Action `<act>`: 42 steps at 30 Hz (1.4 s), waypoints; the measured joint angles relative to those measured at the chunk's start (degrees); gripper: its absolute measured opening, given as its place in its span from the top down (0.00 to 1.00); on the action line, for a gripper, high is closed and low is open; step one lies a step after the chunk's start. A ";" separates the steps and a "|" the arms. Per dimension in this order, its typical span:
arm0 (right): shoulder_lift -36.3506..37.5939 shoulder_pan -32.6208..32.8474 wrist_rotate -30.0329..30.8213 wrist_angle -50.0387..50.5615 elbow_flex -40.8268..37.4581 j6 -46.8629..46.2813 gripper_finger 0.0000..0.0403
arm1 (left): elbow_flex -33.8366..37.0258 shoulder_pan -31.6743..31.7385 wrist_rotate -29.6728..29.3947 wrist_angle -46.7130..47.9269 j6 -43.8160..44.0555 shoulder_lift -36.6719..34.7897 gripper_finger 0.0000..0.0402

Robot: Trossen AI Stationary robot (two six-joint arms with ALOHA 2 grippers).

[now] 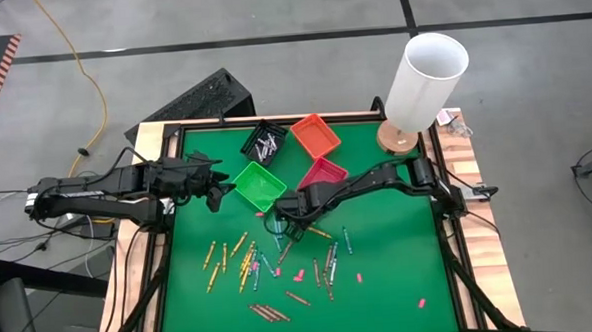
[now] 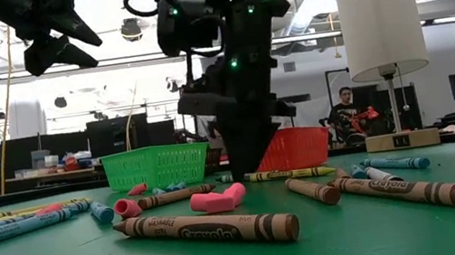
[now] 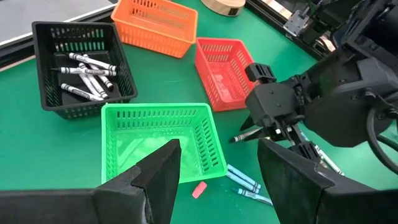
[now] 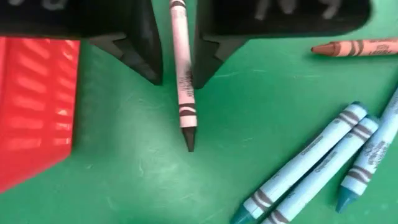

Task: Sort crayons
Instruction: Put the black crayon into the black bin

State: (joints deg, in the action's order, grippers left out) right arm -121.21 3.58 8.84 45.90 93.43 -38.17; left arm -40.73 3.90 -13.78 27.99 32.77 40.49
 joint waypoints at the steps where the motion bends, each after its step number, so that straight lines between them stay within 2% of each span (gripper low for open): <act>1: 0.00 0.20 0.01 0.01 0.00 -0.21 0.83 | 0.00 0.00 -0.04 -0.02 0.00 0.00 0.49; 6: 0.00 0.56 0.00 -0.12 0.00 -0.44 0.98 | 0.00 0.00 -0.22 -0.02 0.48 0.00 0.49; 13: 0.50 0.82 0.00 0.38 0.80 -1.20 0.99 | 0.00 0.00 -0.34 -0.04 0.84 0.00 0.49; 24: 0.63 -0.18 -0.24 6.37 11.70 4.38 1.00 | 0.00 0.00 -0.37 -0.02 0.92 0.00 0.49; 34: 0.63 -7.62 0.06 7.30 19.02 12.61 1.00 | 0.00 0.00 -0.35 -0.04 1.32 -0.01 0.49; 42: 0.39 -16.09 0.23 -1.58 19.10 16.04 1.00 | 0.00 0.00 -0.60 -0.07 2.03 -0.01 0.49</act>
State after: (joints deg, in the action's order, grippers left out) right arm -120.82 -12.51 9.07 44.32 112.53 -22.13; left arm -40.73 3.90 -14.38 27.92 34.81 40.48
